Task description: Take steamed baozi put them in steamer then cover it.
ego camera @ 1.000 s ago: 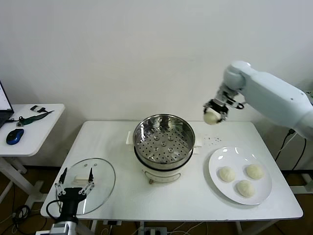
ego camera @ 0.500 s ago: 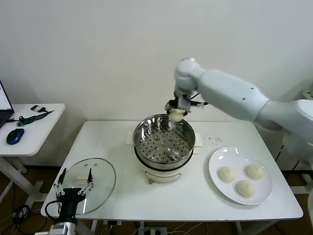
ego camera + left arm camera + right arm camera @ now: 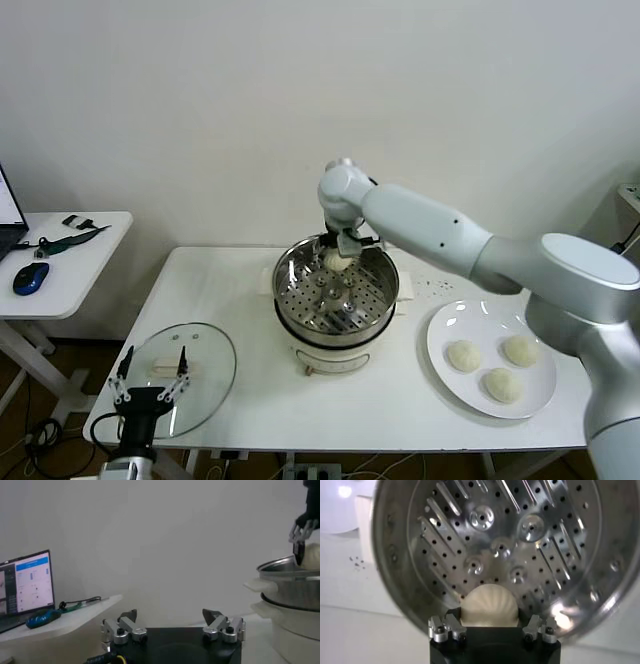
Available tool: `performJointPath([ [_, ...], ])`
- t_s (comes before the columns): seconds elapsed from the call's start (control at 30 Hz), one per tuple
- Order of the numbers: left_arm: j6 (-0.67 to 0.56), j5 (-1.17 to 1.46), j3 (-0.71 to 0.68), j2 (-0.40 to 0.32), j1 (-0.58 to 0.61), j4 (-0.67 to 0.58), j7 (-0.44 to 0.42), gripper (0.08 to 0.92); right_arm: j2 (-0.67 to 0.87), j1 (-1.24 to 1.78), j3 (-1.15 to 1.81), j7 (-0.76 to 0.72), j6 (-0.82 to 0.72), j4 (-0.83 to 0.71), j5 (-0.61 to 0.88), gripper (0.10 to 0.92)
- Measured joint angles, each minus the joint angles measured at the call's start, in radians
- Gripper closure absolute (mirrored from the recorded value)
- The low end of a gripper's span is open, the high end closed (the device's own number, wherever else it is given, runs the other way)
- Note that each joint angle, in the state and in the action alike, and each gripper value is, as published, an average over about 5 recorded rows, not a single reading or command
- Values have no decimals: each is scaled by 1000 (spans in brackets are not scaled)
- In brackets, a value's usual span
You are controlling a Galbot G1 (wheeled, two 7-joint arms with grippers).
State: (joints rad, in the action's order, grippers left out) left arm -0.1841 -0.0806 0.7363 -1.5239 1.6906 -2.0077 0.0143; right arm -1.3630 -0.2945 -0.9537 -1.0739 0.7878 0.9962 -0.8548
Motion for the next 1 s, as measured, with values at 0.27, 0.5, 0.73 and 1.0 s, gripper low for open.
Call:
performJointPath([
  [0.27,-1,-1,-6,-1,-7,16,4,177,-15,38,20,30,1,-31,-58,211],
  [0.5,-1,-3,-6,-2,-9,18,7,177,-9,38,38,36,-5,-25,-71,203],
  [0.73,0,-4,-5,-2,-3,17,11,177,29,-10,46,15,-14,27,-3,203],
  [1.0,5,-7,-8,-2,0,5,11,177,161,-132,-10,1,-106,104,260,203],
])
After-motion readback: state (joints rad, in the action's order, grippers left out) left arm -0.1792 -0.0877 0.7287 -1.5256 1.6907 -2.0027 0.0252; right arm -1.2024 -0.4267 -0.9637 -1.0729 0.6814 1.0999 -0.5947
